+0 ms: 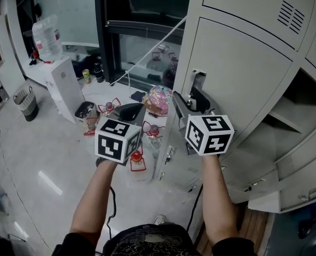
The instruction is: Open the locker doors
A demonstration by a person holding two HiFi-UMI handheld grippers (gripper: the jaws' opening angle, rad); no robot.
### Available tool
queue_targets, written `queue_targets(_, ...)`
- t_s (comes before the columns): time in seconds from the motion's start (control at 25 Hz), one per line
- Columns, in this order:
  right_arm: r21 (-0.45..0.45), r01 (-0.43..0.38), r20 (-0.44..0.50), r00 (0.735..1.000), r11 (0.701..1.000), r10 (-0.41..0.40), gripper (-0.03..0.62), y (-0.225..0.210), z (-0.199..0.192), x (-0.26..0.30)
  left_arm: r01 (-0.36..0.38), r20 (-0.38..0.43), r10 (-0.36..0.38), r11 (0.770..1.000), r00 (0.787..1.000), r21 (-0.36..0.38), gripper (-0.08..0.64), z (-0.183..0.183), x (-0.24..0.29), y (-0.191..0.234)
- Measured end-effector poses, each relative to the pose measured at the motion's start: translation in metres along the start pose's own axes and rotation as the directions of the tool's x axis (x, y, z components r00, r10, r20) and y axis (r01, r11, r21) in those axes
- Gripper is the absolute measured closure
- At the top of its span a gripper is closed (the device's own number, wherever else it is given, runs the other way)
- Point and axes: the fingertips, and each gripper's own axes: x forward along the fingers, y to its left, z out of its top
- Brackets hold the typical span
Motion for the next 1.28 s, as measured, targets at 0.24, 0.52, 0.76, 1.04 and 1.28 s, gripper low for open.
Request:
queue_targets(0.24,-0.004,0.007,0.000,1.000,1.000,-0.007,0.359,-0.002,0.000,0.001,-0.009,-0.008,0.009,1.000,1.000,-0.002,0.558,-0.005,-0.001,0.004)
queue_targets(0.52,0.010,0.005,-0.015,1.000,1.000,-0.005,0.357,-0.005,-0.006,0.004,-0.013,-0.009,0.013,1.000,1.000,-0.005,0.558,-0.007,-0.002,0.006)
queue_targets(0.76,0.028,0.000,-0.015,1.000,1.000,0.000,0.356,-0.004,-0.006,0.011,-0.011,-0.013,0.011,1.000,1.000,-0.004,0.558,-0.008,-0.004,0.007)
queue_targets(1.04,0.041,-0.008,-0.012,1.000,0.999,0.009,0.356,0.007,-0.005,0.003,-0.009,-0.013,0.008,1.000,1.000,-0.016,0.558,-0.012,-0.012,0.007)
queue_targets(1.28,0.036,0.009,-0.013,1.000,0.999,-0.008,0.377,0.020,-0.004,-0.015,0.025,-0.005,-0.025,1.000,1.000,-0.016,0.558,-0.013,-0.024,-0.005)
